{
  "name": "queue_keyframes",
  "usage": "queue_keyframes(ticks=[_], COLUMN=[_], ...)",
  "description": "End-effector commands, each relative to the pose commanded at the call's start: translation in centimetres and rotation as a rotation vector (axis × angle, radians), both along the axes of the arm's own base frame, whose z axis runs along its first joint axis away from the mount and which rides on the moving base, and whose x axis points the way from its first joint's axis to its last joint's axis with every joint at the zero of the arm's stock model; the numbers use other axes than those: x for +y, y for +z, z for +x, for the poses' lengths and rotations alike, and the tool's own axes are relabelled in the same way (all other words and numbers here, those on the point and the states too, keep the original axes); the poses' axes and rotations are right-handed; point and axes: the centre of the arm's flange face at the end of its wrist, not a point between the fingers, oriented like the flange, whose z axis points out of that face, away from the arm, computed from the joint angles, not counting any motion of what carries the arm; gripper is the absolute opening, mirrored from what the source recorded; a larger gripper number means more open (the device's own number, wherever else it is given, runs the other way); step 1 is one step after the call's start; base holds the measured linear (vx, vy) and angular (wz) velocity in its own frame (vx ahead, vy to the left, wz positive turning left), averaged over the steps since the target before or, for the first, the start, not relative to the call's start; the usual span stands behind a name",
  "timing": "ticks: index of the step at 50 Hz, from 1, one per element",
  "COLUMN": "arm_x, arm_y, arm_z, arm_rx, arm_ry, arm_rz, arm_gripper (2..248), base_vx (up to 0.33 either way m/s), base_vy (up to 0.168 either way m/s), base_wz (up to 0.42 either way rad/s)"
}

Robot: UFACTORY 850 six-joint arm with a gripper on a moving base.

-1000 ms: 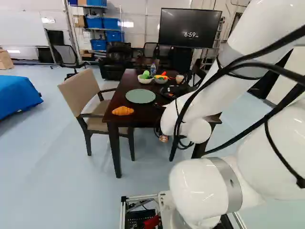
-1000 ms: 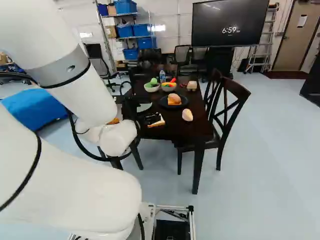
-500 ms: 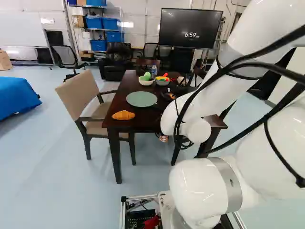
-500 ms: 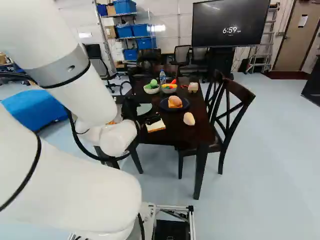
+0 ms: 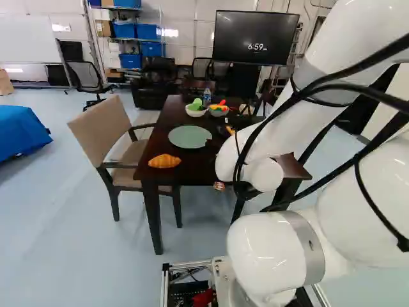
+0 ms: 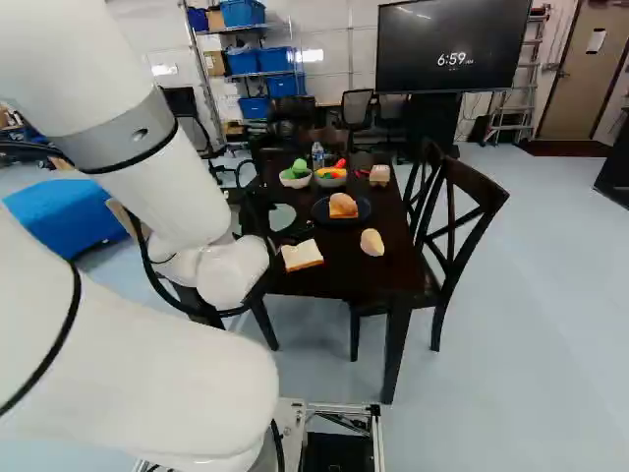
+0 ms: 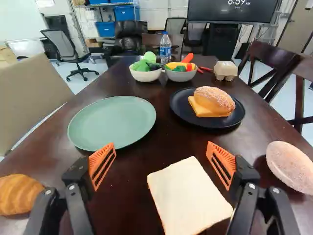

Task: Move the croissant to the empty plate

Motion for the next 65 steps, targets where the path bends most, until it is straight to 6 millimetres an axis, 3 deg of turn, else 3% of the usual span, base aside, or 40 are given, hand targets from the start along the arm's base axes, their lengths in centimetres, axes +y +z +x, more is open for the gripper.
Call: queue_keyframes(ticks=[38, 65], arm_x=[0.0, 1.6], arm_y=[0.0, 1.6], arm_z=[0.0, 2.2], arm_rx=[0.000, 0.019], arm_ry=[0.000, 0.056], arm_rz=[0.000, -0.001], arm_gripper=[247, 247], base_vx=[0.041, 0.000], base_vy=[0.000, 0.000], base_wz=[-0.004, 0.000])
